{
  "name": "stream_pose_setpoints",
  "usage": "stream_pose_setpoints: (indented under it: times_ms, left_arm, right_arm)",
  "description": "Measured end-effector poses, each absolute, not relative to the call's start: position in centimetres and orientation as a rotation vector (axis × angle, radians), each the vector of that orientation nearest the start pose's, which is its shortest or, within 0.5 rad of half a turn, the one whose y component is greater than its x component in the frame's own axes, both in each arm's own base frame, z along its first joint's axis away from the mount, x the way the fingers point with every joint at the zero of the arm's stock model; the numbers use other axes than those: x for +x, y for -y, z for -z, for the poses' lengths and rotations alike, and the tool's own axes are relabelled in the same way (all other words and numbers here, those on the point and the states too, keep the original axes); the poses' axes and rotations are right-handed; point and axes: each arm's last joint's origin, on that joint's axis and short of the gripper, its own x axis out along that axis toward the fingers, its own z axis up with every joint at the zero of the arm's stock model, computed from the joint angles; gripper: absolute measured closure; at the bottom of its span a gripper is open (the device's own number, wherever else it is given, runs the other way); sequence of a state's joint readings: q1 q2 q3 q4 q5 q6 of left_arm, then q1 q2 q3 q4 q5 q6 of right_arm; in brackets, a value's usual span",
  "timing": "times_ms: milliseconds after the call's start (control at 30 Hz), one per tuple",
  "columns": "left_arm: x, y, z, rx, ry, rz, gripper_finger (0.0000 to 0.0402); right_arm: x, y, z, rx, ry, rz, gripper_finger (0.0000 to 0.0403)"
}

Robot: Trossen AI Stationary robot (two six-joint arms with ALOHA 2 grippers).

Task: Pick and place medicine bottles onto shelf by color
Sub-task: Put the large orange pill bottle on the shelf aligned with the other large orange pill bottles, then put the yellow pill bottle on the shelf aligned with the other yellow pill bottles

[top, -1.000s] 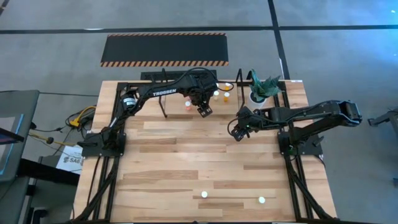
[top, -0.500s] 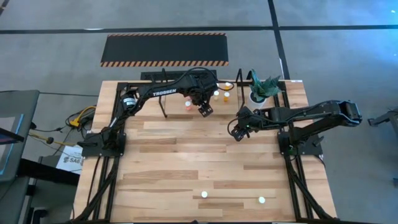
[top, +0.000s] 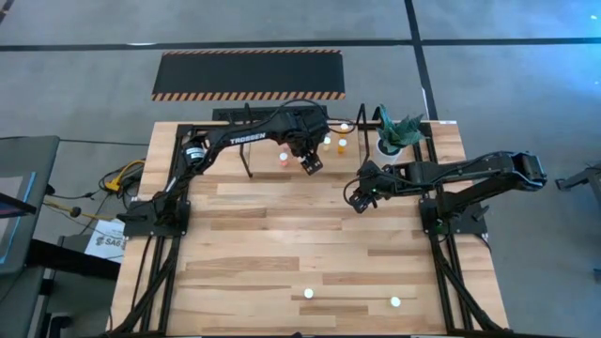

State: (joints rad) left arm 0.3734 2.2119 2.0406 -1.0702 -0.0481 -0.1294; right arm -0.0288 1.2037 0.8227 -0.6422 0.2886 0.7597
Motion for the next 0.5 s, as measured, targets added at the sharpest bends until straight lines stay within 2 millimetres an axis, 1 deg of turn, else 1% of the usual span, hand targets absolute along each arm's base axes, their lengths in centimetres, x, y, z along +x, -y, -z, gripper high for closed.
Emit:
stream_pose_setpoints:
  times_ms: [300,500]
  left_arm:
    - [42.8,-16.8,-26.7,-0.258,-1.189,-0.434,0.0156]
    - [42.6,-16.0,-29.0,-0.212,-1.196,-0.4,0.0156]
  right_arm:
    - [22.4,1.5,-23.3,0.554,-0.85,0.655,0.0203]
    - [22.4,1.5,-23.3,0.554,-0.85,0.655,0.0203]
